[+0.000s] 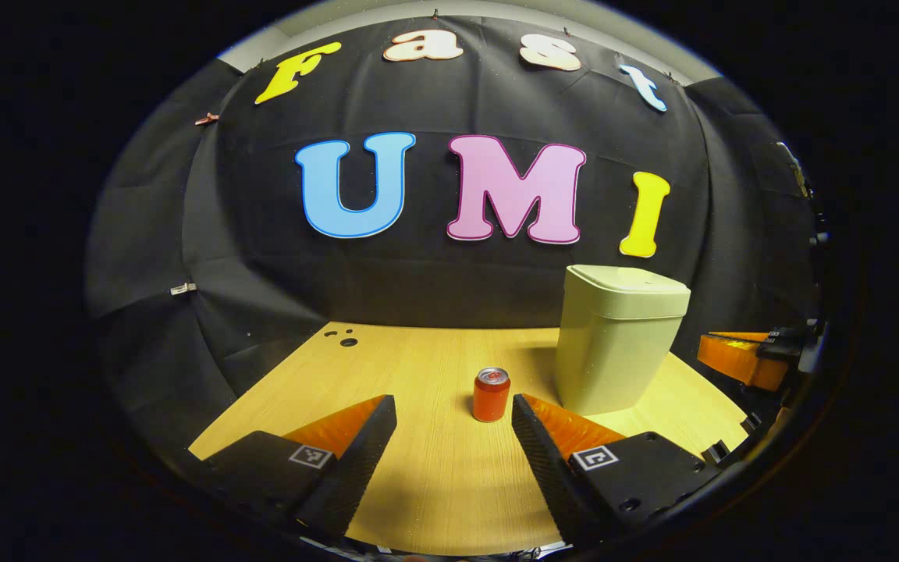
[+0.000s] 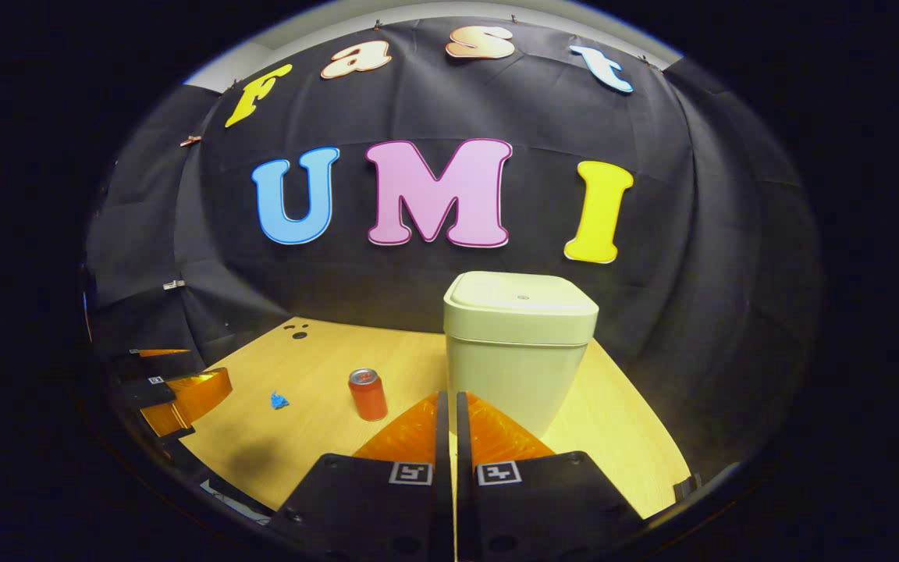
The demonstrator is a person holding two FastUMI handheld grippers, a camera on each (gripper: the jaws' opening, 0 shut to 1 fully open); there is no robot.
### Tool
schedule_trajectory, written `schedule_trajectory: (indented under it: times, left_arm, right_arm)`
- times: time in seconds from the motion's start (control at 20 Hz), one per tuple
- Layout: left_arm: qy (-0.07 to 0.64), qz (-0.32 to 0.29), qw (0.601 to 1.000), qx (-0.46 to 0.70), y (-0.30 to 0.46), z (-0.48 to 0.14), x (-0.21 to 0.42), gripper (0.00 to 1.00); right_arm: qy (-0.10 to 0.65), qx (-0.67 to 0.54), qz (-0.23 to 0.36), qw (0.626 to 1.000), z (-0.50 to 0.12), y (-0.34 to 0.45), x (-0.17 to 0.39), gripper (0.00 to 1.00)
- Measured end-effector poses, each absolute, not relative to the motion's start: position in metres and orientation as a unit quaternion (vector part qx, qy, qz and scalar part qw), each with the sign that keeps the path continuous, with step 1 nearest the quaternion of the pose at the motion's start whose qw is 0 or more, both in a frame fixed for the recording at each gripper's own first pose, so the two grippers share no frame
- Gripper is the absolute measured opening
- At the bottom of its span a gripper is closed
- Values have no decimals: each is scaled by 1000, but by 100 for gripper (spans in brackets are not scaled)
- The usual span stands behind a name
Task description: Press the lid of the desktop garbage bin to open it, pick up the crumpled paper on the desktop and throw it into the bin, then pick up the pop can on the desktop and drop it into the bin, and finally close the garbage bin lid.
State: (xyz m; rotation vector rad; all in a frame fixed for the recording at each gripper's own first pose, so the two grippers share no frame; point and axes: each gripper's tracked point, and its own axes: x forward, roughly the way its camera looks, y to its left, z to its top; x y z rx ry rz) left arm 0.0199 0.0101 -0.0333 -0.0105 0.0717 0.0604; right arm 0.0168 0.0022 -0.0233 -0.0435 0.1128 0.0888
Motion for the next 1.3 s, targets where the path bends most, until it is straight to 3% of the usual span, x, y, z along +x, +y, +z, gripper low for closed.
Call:
schedule_trajectory:
  times: [0.25, 0.65, 1.0, 1.15, 1.2, 1.3]
  left_arm:
    - [41, 30, 999, -3, 11, -36, 23, 96]
    - [51, 40, 998, -13, 18, -43, 25, 96]
    - [56, 91, 994, -36, 39, -50, 24, 96]
    - [62, 120, 990, -49, 50, -55, 23, 96]
    - [65, 128, 988, -52, 52, -57, 23, 96]
    - [69, 141, 986, -54, 53, -60, 22, 96]
  right_arm:
    - [55, -27, 59, 996, -13, 5, 23, 5]
    - [4, -27, 33, 999, 46, -17, 65, 5]
    - [-40, -27, 9, 999, 85, -45, 131, 5]
    - [-31, -29, 0, 999, 83, -59, 154, 5]
    - [-25, -29, -2, 999, 79, -62, 161, 10]
    - [-12, -32, -3, 999, 68, -67, 172, 5]
